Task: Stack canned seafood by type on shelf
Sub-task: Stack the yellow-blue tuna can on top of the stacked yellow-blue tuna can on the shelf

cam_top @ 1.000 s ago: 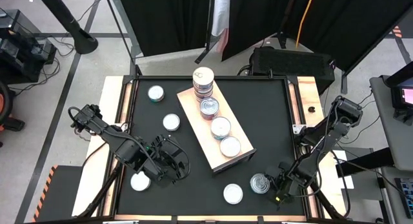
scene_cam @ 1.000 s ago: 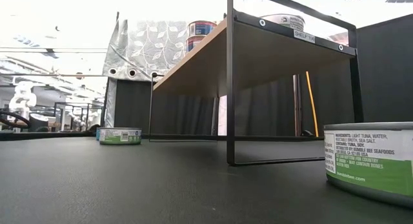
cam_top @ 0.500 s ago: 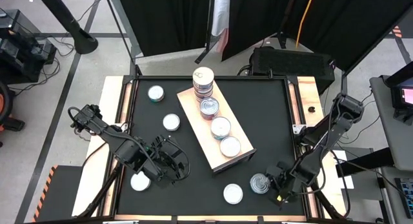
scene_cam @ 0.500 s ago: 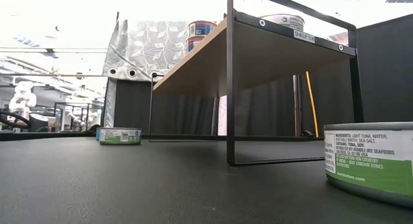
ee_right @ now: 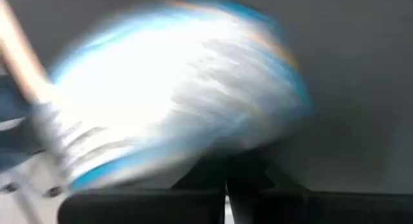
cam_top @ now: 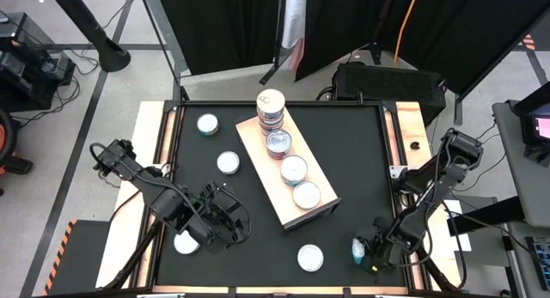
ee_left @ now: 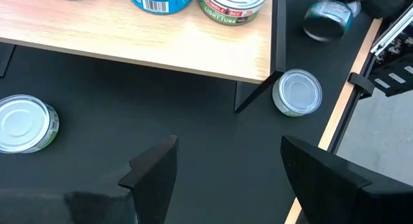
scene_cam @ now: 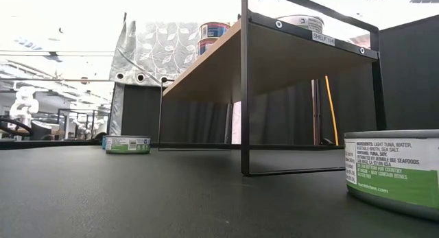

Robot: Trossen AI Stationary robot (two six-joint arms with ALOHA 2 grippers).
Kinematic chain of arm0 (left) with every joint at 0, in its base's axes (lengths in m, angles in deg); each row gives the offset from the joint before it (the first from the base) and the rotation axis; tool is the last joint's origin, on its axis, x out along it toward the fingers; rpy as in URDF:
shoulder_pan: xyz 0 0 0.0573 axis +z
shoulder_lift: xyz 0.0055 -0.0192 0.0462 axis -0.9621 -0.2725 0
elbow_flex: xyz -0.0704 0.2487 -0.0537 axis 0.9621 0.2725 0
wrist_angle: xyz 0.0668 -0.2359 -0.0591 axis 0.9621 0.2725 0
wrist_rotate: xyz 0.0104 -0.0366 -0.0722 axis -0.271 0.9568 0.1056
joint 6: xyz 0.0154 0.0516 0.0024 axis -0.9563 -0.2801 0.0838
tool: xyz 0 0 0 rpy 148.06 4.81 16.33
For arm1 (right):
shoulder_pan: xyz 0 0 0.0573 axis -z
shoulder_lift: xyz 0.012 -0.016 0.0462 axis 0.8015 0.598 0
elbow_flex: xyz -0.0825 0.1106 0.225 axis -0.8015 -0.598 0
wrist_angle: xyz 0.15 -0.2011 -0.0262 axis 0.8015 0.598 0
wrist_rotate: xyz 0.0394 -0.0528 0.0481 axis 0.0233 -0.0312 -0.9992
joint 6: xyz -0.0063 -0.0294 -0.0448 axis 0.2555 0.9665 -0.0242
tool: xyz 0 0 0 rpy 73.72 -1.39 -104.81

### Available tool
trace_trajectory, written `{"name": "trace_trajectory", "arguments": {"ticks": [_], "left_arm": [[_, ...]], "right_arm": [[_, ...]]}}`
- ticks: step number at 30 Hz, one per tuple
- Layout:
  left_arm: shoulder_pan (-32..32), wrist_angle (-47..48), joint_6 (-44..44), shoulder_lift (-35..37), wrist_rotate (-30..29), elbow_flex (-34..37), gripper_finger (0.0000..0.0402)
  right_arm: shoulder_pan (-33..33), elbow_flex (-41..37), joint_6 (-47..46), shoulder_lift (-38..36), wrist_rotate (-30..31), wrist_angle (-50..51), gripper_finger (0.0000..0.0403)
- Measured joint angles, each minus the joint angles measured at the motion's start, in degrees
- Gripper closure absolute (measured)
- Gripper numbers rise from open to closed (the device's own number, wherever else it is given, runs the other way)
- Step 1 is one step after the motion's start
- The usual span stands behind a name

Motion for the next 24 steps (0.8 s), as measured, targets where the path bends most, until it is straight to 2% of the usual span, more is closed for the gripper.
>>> {"name": "trace_trajectory", "arguments": {"ticks": [8, 13, 18, 24], "left_arm": [[-0.11, 1.76, -0.09, 0.00, 0.02, 0.00, 0.0130], [-0.11, 1.95, -0.42, 0.00, 0.40, 0.00, 0.0130], [-0.11, 1.97, -1.52, 0.00, 0.52, 0.00, 0.0130], [-0.06, 1.99, -1.94, 0.00, -0.09, 0.00, 0.0130]], "right_arm": [[-1.56, -0.57, -4.50, -0.38, 0.26, 7.64, 0.0403], [-1.56, 0.50, -3.67, -5.45, 2.48, 12.06, 0.0403], [-2.28, 1.35, -0.23, -10.31, 7.96, 2.54, 0.0403], [-2.82, 1.31, -5.61, -5.08, 7.56, 1.07, 0.0403]]}}
